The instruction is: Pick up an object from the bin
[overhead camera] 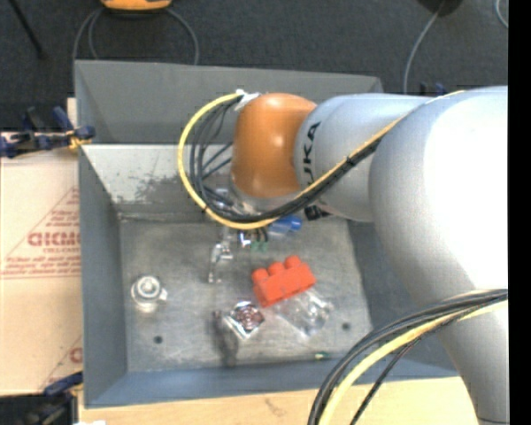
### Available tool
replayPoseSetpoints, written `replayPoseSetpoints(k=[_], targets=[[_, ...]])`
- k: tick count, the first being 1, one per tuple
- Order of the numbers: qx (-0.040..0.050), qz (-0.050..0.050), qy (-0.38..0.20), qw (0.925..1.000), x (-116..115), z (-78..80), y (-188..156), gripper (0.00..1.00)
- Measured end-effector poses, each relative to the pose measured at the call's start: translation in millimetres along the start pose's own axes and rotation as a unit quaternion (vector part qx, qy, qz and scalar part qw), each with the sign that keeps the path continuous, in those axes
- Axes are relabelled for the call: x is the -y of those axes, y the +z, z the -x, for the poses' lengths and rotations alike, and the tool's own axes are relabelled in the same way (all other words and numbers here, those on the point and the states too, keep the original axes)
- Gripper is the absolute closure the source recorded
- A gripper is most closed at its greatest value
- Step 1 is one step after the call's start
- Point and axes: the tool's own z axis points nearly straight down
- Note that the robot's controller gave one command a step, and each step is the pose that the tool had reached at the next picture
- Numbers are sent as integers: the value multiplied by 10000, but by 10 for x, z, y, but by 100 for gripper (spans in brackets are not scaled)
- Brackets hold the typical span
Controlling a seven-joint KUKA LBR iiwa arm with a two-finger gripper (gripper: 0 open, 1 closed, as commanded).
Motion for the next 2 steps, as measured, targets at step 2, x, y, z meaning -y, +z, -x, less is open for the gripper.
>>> replayPoseSetpoints(k=[2], targets=[[41,-8,-2070,9783,1115,-885,-22,0]])
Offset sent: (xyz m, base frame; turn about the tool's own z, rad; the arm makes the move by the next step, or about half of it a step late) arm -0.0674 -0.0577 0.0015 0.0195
